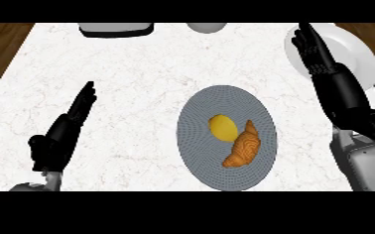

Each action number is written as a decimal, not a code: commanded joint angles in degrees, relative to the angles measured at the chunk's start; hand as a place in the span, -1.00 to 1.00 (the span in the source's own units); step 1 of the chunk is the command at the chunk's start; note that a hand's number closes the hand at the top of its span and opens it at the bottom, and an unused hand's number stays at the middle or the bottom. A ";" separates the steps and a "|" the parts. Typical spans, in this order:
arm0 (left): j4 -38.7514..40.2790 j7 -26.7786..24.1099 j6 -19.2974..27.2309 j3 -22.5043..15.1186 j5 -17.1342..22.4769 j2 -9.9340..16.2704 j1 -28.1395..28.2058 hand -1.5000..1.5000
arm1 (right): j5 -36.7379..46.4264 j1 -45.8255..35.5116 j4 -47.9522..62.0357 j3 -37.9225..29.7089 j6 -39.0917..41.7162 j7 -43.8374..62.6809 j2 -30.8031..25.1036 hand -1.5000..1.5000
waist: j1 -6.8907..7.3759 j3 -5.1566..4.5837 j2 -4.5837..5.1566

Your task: Pick the lemon from the placemat and place it in the plate

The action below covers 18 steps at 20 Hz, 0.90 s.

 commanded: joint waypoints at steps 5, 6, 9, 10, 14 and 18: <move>-4.96 -5.10 -4.28 -2.04 -1.86 1.17 -8.70 0.00 | -8.46 2.63 17.53 14.56 17.45 19.21 2.48 -1.00 | 9.06 -0.89 5.18; -5.81 -5.56 -5.03 -2.70 -1.90 1.17 -9.53 0.00 | -9.72 3.21 19.28 16.10 19.54 21.61 2.93 -1.00 | 10.41 -0.88 6.37; -6.02 -5.17 -8.47 -5.54 -0.67 0.40 -11.47 0.00 | 0.96 -6.78 19.26 25.81 32.55 21.23 -5.68 -1.00 | 12.76 -1.09 4.21; -5.04 -5.12 -8.79 -5.81 -0.63 -0.01 -12.41 0.00 | 1.23 -9.34 19.89 27.56 36.15 21.35 -5.66 -1.00 | 11.96 -1.01 4.02; -3.65 -4.53 -10.13 -4.33 1.08 0.28 -13.85 0.00 | 7.91 -21.15 23.23 32.37 43.71 18.13 -4.45 -1.00 | 11.04 -0.77 2.86; -0.84 -4.13 -11.26 -1.86 2.40 1.02 -15.06 0.00 | 10.47 -29.63 33.10 35.04 49.21 16.17 2.36 -1.00 | 7.64 -0.73 2.20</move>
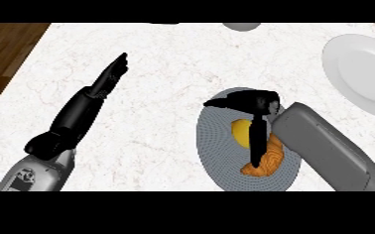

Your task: Pick the lemon from the placemat and place it in the plate

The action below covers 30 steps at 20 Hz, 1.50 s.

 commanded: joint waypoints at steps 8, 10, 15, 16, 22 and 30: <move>3.18 -2.84 -3.02 4.85 1.90 1.70 2.31 0.00 | 0.52 -20.91 27.06 0.49 18.56 7.47 15.22 -1.00 | -4.96 -0.02 -1.65; 1.89 -0.97 -2.07 4.96 0.96 2.03 1.53 0.00 | -1.77 -24.69 31.35 -0.37 23.75 10.19 17.23 -1.00 | -4.64 -0.03 -1.70; 3.27 -3.20 -3.71 6.03 1.67 1.83 3.14 0.00 | -0.06 -29.54 39.27 1.03 29.22 10.64 19.68 -1.00 | -4.91 -0.01 -1.45; -0.73 -1.00 -2.83 5.94 1.72 1.93 3.57 0.00 | 0.98 -30.29 38.56 1.89 30.93 9.56 18.45 -1.00 | -4.76 0.04 -1.66; 3.73 -2.42 -3.74 6.09 0.28 0.12 1.14 0.00 | 4.40 -36.33 49.54 0.29 28.54 8.46 22.25 -1.00 | -5.10 0.03 -1.23; 3.11 -1.14 -3.91 6.33 -0.59 -1.17 0.82 0.00 | 8.82 -35.43 54.00 0.94 28.75 0.24 22.46 -1.00 | -4.68 0.07 -1.02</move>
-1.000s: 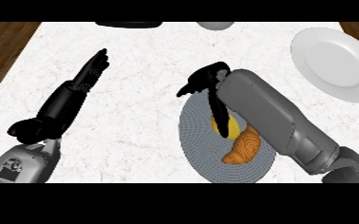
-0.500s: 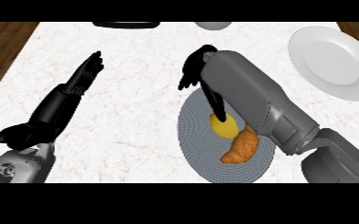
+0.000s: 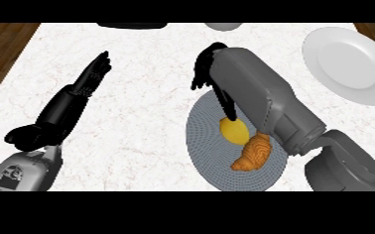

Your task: Pick the lemon from the placemat and place it in the plate

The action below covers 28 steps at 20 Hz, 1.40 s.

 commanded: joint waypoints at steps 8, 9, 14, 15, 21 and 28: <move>-3.97 1.23 -0.63 1.32 -0.53 -0.06 3.42 0.00 | 6.20 3.01 2.45 3.17 4.17 -5.73 3.41 -1.00 | 0.34 0.03 -0.28; 2.58 -1.28 1.39 -1.35 -4.15 -3.75 0.01 0.00 | 6.73 3.16 2.00 3.75 5.48 -7.17 2.85 -1.00 | -0.54 0.01 0.10; 4.41 -2.03 -2.97 3.84 -0.23 -0.49 -1.17 0.00 | 9.96 5.49 0.78 6.39 5.41 -10.18 2.40 -1.00 | -0.55 0.01 0.09; -1.20 1.88 -1.23 2.08 -0.57 -1.89 0.24 0.00 | 10.72 6.27 -1.46 7.26 7.75 -11.16 0.20 -1.00 | -0.94 0.05 -0.44; 2.12 1.32 -1.76 3.54 -1.75 -1.76 -2.01 0.00 | 12.16 12.56 -3.28 8.93 5.11 -11.23 2.54 -1.00 | -2.19 0.03 -0.56; -1.38 -0.42 -2.32 3.25 -2.55 -1.57 3.36 0.00 | 12.59 13.46 -4.13 10.87 8.89 -10.33 3.08 -1.00 | -1.60 0.00 -0.87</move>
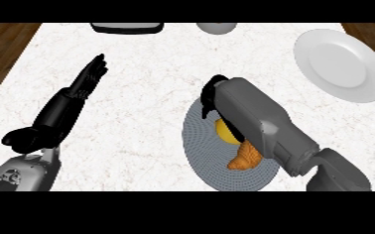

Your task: Pick the lemon from the placemat and place it in the plate

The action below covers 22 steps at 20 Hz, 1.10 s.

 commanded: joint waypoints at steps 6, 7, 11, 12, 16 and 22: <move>1.35 -2.07 -0.15 1.19 -1.00 -0.71 1.06 0.00 | 2.92 4.54 -3.65 4.83 6.65 -5.31 -3.04 -1.00 | -0.18 0.29 1.32; -1.22 2.37 -0.89 1.87 0.59 0.02 -1.18 0.00 | 2.94 6.12 -5.37 4.90 5.29 -4.96 -2.70 -1.00 | -0.55 0.32 1.04; 0.47 0.11 -1.43 2.03 0.02 0.29 -0.16 0.00 | 2.47 8.97 -11.16 7.22 3.44 -10.05 -2.85 1.00 | -0.16 0.35 1.39; -0.40 -0.67 -1.31 1.33 -0.79 0.02 0.35 0.00 | 2.94 9.07 -11.04 7.24 1.60 -9.81 -2.23 1.00 | 0.13 0.34 1.39; -0.40 2.19 -0.35 0.11 -1.18 -1.81 -1.23 0.00 | 4.53 9.82 -13.89 9.15 -0.43 -13.14 -5.48 1.00 | 0.25 0.37 1.63; -0.19 1.07 -0.50 1.03 -1.42 -1.20 -0.91 0.00 | 4.65 2.87 0.62 -4.37 -19.16 7.05 -10.76 1.00 | -1.32 0.21 1.11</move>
